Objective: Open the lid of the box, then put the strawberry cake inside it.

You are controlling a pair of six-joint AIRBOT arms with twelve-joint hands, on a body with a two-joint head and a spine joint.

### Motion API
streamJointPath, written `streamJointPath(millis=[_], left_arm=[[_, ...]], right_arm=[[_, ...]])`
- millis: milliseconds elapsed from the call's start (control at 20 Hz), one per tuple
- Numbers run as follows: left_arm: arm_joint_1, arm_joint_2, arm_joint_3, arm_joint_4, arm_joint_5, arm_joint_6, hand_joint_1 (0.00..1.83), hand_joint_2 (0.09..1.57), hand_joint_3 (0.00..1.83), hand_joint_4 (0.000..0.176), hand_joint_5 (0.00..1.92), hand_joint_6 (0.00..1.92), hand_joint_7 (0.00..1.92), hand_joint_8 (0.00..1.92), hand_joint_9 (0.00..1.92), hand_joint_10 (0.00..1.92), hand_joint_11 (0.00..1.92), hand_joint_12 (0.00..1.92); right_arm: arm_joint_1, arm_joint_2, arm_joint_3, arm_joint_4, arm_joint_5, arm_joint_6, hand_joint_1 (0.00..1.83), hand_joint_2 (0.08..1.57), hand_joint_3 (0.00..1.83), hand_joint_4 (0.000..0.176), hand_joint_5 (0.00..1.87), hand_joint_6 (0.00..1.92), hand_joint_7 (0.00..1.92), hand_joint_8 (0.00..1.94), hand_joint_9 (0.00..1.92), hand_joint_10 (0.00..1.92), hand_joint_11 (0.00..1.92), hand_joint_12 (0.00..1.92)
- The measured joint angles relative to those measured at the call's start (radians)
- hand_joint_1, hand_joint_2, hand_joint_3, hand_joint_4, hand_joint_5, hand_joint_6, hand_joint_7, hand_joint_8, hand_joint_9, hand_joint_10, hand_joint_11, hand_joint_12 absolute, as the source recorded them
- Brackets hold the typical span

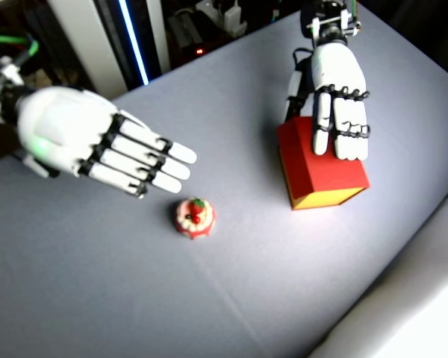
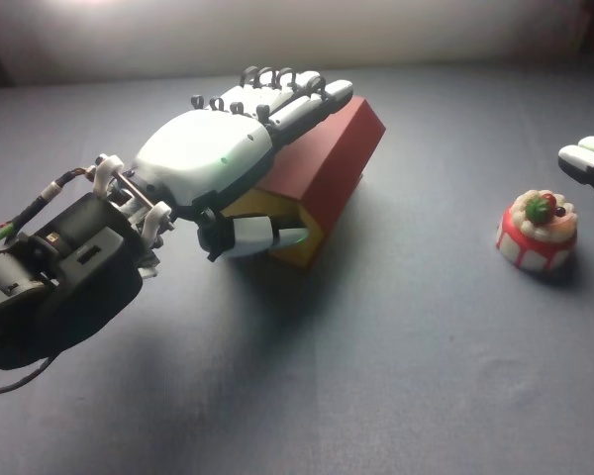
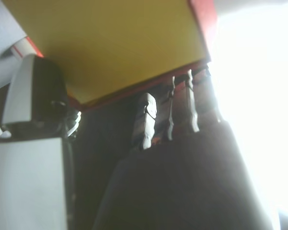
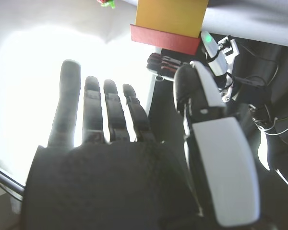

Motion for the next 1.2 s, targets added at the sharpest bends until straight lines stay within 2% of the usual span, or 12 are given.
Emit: streamJointPath(millis=[200,400,450,550,700,750,800,850,900,950,1150,1200], left_arm=[[0.0,0.001,0.0,-0.002,-0.036,-0.022,0.8,1.23,0.03,0.145,0.0,0.0,0.0,0.0,0.0,0.0,0.0,0.0],[0.0,0.026,-0.006,-0.018,-0.092,-0.023,0.84,1.23,0.02,0.105,0.0,0.0,0.0,0.0,0.0,0.0,0.0,0.0],[0.0,0.031,-0.006,-0.028,-0.103,-0.023,0.85,1.22,0.01,0.112,0.0,0.0,0.0,0.0,0.0,0.0,0.0,0.0],[0.0,0.045,-0.006,-0.039,-0.117,-0.022,0.84,1.23,0.01,0.081,0.0,0.0,0.0,0.0,0.0,0.0,0.0,0.0],[0.002,0.058,-0.016,-0.068,-0.153,-0.022,0.77,1.24,0.01,0.067,0.0,0.0,0.0,0.0,0.0,0.0,0.0,0.0],[0.006,0.063,-0.018,-0.072,-0.168,-0.022,0.75,1.26,0.02,0.086,0.0,0.0,0.0,0.0,0.0,0.0,0.0,0.0],[0.01,0.071,-0.021,-0.075,-0.182,-0.023,0.75,1.26,0.02,0.086,0.0,0.0,0.0,0.0,0.0,0.0,0.0,0.0],[0.011,0.077,-0.023,-0.08,-0.195,-0.023,0.78,1.25,0.01,0.122,0.0,0.0,0.0,0.0,0.0,0.0,0.0,0.0],[0.011,0.083,-0.023,-0.098,-0.208,-0.023,0.8,1.25,0.01,0.108,0.0,0.0,0.0,0.0,0.0,0.0,0.0,0.0],[0.012,0.09,-0.022,-0.113,-0.224,-0.022,0.81,1.25,0.01,0.12,0.0,0.0,0.0,0.0,0.0,0.0,0.0,0.0],[0.014,0.108,-0.011,-0.184,-0.242,-0.023,0.74,1.27,0.01,0.114,0.0,0.0,0.0,0.0,0.0,0.0,0.0,0.0],[0.014,0.112,-0.003,-0.193,-0.24,-0.023,0.74,1.28,0.01,0.094,0.0,0.0,0.0,0.0,0.0,0.0,0.0,0.0]], right_arm=[[0.0,-0.002,0.0,0.001,-0.001,0.0,0.62,1.33,0.0,0.0,0.0,0.0,0.0,0.0,0.0,0.0,0.0,0.0],[0.0,-0.002,0.0,0.002,-0.001,0.0,0.62,1.33,0.0,0.0,0.0,0.0,0.0,0.0,0.0,0.0,0.0,0.0],[0.0,-0.002,0.0,0.002,-0.001,0.0,0.62,1.33,0.0,0.0,0.0,0.0,0.0,0.0,0.0,0.0,0.0,0.0],[-0.003,-0.002,0.0,0.003,0.0,0.0,0.62,1.33,0.0,0.0,0.0,0.0,0.0,0.0,0.0,0.0,0.0,0.0],[-0.003,-0.002,0.0,0.004,-0.001,0.0,0.6,1.33,0.0,0.0,0.0,0.0,0.0,0.0,0.0,0.0,0.0,0.0],[-0.003,-0.002,0.0,0.005,0.0,0.0,0.6,1.33,0.0,0.0,0.0,0.0,0.0,0.0,0.0,0.0,0.0,0.0],[-0.003,-0.002,0.0,0.004,0.0,0.0,0.6,1.33,0.0,0.0,0.0,0.0,0.0,0.0,0.0,0.0,0.0,0.0],[-0.003,-0.002,0.0,0.005,-0.001,0.0,0.59,1.33,0.0,0.0,0.0,0.0,0.0,0.0,0.0,0.0,0.0,0.0],[-0.003,-0.002,0.0,0.005,-0.001,0.0,0.59,1.33,0.0,0.0,0.0,0.0,0.0,0.0,0.0,0.0,0.0,0.0],[-0.003,-0.002,0.0,0.004,0.001,0.0,0.59,1.33,0.0,0.0,0.0,0.0,0.0,0.0,0.0,0.0,0.0,0.0],[-0.003,-0.002,0.0,0.005,0.0,0.0,0.6,1.33,0.0,0.0,0.0,0.0,0.0,0.0,0.0,0.0,0.0,0.0],[-0.003,-0.002,0.0,0.004,0.0,0.0,0.6,1.33,0.0,0.0,0.0,0.0,0.0,0.0,0.0,0.0,0.0,0.0]])
